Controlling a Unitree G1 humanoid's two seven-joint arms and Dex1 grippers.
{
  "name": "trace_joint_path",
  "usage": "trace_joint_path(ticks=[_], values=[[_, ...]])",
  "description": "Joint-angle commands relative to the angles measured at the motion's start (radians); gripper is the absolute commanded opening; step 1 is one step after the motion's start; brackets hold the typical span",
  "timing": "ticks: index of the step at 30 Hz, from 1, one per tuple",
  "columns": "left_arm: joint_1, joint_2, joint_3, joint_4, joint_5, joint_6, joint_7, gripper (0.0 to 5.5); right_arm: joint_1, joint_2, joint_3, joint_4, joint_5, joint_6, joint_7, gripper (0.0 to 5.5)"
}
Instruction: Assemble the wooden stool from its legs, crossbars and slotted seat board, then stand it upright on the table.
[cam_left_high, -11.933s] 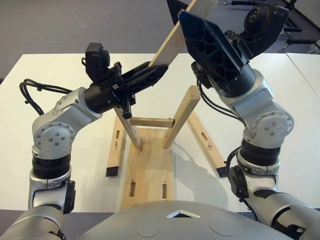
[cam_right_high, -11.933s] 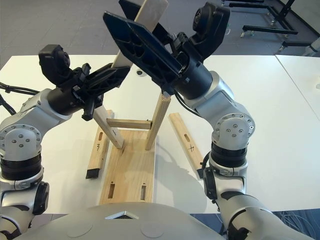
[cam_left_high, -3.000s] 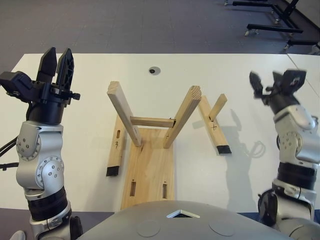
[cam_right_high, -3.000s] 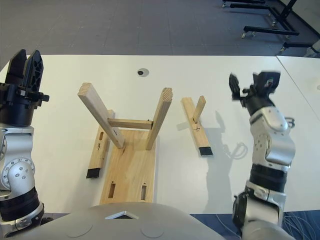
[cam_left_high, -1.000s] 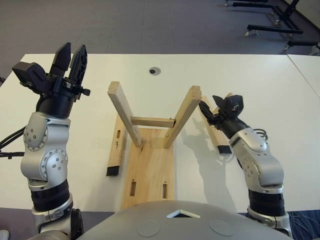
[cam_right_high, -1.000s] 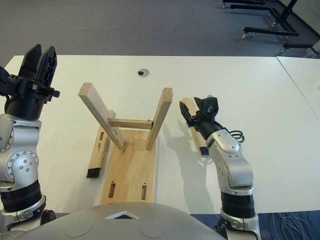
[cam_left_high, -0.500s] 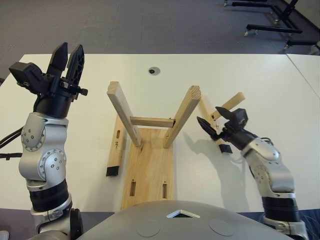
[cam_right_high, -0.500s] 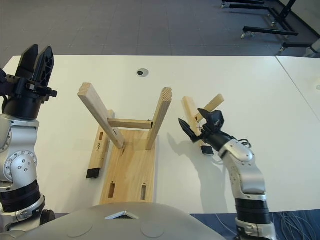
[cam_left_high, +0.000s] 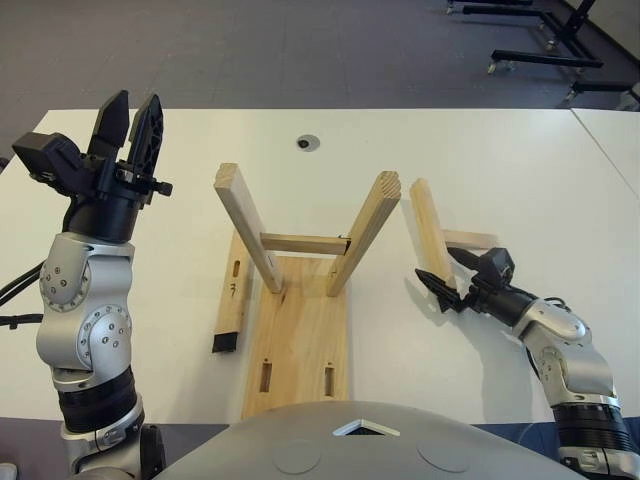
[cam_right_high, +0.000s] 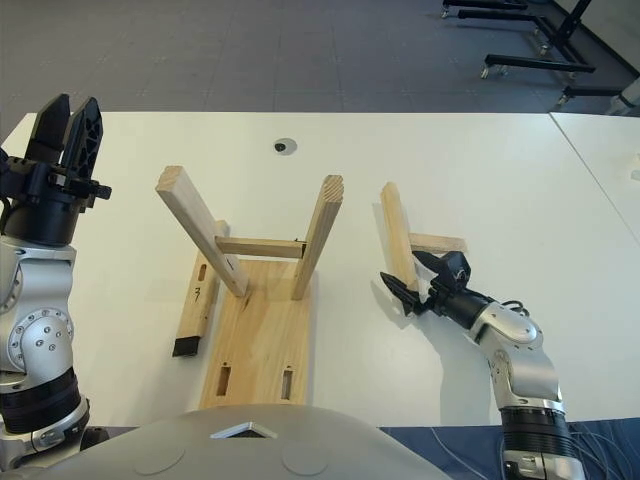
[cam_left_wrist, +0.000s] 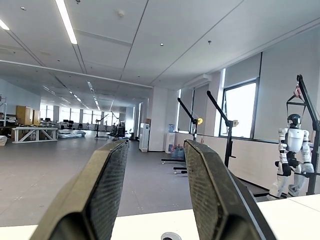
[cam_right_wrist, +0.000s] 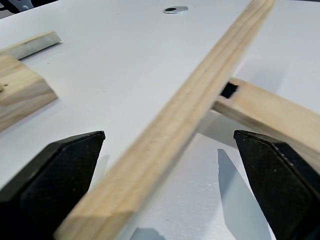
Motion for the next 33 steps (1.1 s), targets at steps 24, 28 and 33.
trace_joint_path(ticks=[24, 28, 33], values=[[0.051, -0.037, -0.005, -0.033, 0.038, -0.042, 0.024, 2.02, -0.126, -0.082, -0.004, 0.158, 0.036, -0.025, 0.149, 2.72], [0.053, -0.041, -0.009, -0.030, 0.040, -0.050, 0.026, 2.02, -0.189, -0.085, -0.008, 0.241, 0.030, -0.073, 0.205, 2.72], [0.049, -0.043, -0.011, -0.026, 0.043, -0.051, 0.023, 2.02, -0.231, -0.047, 0.031, 0.261, -0.029, -0.177, 0.197, 2.72]])
